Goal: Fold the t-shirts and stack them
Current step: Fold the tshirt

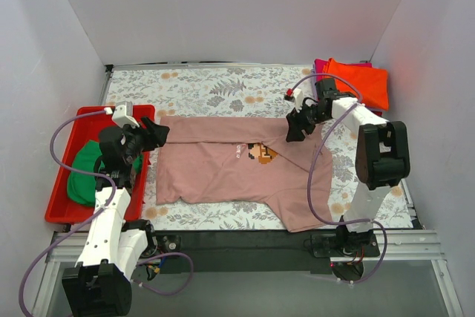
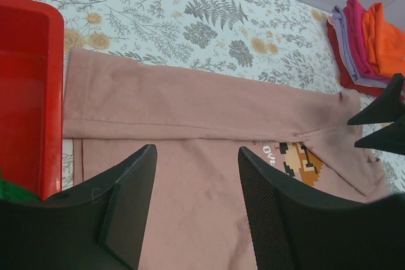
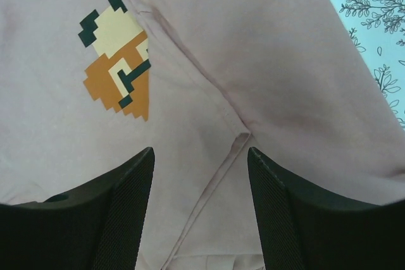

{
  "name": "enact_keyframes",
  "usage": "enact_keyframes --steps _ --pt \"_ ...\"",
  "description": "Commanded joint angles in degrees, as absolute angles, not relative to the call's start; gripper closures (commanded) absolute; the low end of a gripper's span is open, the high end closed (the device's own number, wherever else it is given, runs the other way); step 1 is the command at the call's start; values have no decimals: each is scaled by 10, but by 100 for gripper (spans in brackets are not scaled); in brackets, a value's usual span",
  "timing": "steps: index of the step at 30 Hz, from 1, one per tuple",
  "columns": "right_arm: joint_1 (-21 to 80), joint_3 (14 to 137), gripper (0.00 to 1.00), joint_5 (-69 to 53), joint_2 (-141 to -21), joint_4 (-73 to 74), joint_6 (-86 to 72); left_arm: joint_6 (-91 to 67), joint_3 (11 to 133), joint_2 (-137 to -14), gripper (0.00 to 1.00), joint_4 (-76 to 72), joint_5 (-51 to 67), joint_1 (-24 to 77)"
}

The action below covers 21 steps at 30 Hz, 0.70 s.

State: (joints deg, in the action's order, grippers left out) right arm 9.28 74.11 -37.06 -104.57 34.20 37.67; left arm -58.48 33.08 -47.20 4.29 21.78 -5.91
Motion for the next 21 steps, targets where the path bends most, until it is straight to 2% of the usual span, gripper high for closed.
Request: enact_keyframes --steps 1,15,18,21 --pt "97 787 34 -367 -1072 367 355 -579 329 -470 47 34 229 -61" --pt "118 809 38 -340 -1140 369 354 -579 330 -475 47 31 241 -61" --pt "120 810 43 -338 -1145 368 354 -580 330 -476 47 31 243 -61" --pt "120 807 53 -337 -1143 370 355 -578 330 -476 47 32 242 -61"
